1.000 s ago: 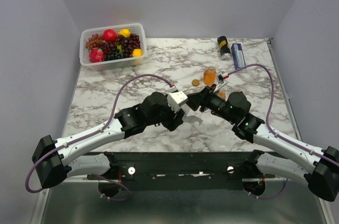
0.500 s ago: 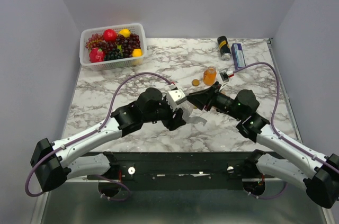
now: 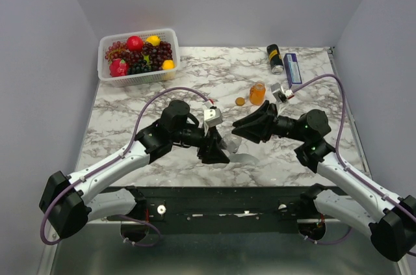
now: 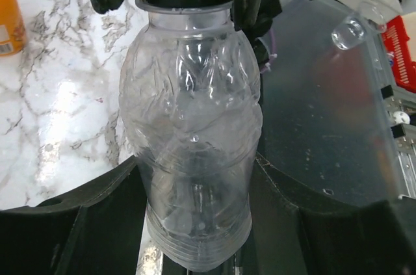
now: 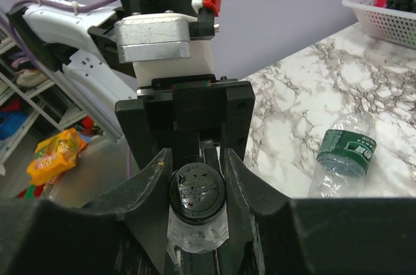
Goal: Unscrew the bottle caps
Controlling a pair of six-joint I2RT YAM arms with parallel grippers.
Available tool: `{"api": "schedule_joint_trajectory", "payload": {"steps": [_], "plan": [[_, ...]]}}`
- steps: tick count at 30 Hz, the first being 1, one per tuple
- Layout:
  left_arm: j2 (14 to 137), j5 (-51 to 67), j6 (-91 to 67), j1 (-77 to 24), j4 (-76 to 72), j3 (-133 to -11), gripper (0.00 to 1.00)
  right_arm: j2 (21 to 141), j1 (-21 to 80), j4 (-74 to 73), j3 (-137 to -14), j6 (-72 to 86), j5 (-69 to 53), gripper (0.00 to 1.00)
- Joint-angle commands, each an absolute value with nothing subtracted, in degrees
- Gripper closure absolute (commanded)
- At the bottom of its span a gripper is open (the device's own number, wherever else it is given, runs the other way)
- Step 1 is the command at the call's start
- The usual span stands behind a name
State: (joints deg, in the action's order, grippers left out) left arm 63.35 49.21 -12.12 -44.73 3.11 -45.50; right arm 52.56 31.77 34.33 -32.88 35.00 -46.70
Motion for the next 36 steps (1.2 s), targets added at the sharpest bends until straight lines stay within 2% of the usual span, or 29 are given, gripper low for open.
{"api": "schedule_joint_trajectory", "payload": {"steps": [1,3,4,7,10,17,24,36], "plan": [[63.54,51.78,-13.1,-43.95,1.21,-45.7,0.67,51.07,31.46,31.04,-32.69,31.64,-49.15,0.55],[63.89,47.74,-11.44,-43.95,3.33,-46.32,0.68,50.54,31.46,29.1,-33.22,31.64,-47.12,0.45],[64.16,46.42,-11.16,-43.95,4.73,-46.67,0.67,50.36,31.46,27.44,-33.31,31.73,-44.85,0.35],[64.34,41.76,-10.46,-43.95,6.67,-47.19,0.67,48.7,31.46,24.8,-33.31,31.55,-40.54,0.2],[63.73,37.63,-10.11,-43.95,7.82,-47.37,0.68,46.16,31.46,20.5,-33.4,31.12,-35.01,0.15],[61.26,22.51,-10.28,-44.3,10.11,-47.29,0.67,41.58,31.46,8.79,-33.57,34.7,-17.59,0.15],[61.35,15.91,-10.37,-45.88,11.69,-47.55,0.68,44.46,32.16,13.88,-32.26,40.69,-18.28,0.2],[63.28,14.24,-9.93,-47.81,13.27,-48.34,0.68,51.24,37.88,19.25,-34.19,42.01,-16.09,0.3]]}}
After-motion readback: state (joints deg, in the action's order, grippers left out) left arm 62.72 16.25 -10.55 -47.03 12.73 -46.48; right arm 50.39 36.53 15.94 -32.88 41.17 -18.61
